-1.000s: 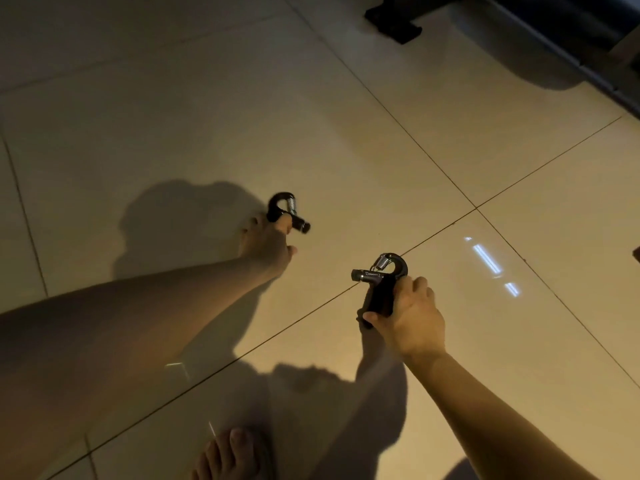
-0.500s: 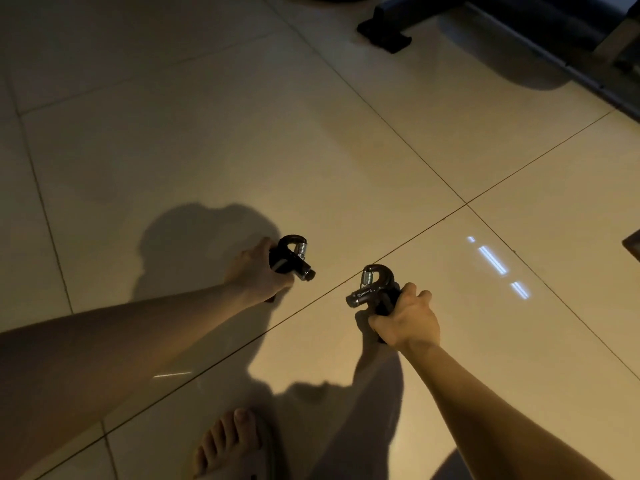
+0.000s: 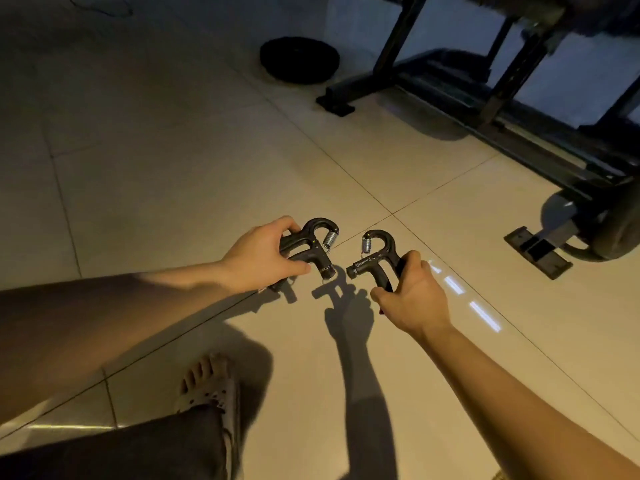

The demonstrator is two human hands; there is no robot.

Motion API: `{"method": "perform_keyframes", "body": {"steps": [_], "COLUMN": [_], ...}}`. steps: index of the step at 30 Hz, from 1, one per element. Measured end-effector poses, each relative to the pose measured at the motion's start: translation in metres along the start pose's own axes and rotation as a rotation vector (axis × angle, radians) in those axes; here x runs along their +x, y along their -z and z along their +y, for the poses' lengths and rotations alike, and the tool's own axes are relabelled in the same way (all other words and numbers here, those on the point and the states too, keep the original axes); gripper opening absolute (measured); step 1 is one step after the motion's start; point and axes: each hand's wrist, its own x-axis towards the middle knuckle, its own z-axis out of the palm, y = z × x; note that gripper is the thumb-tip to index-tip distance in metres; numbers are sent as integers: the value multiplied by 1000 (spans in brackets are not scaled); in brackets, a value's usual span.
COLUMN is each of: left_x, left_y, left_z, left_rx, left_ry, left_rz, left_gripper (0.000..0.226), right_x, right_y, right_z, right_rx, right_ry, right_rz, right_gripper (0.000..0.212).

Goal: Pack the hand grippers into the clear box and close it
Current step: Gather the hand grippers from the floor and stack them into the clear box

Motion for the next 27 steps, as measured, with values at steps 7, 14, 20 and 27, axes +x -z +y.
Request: {"method": "perform_keyframes", "body": {"steps": [7, 14, 20, 27], "left_x": [-95, -194, -294, -411], "left_y": [-14, -40, -69, -124], "left_z": [124, 238, 330, 378], "left_rx": [45, 79, 28, -145], "left_ry": [-144, -284, -396, -392], "left_rz": [33, 48, 74, 56], "left_gripper": [52, 53, 52, 55], "right_x": [-100, -203, -313, -459], "right_y": [97, 209, 300, 342], "right_z": [45, 102, 150, 200], "right_rx": [11, 33, 122, 103], "right_ry": [18, 9, 17, -12], "right_rz": [142, 240, 251, 291], "right_gripper": [53, 53, 51, 56]}}
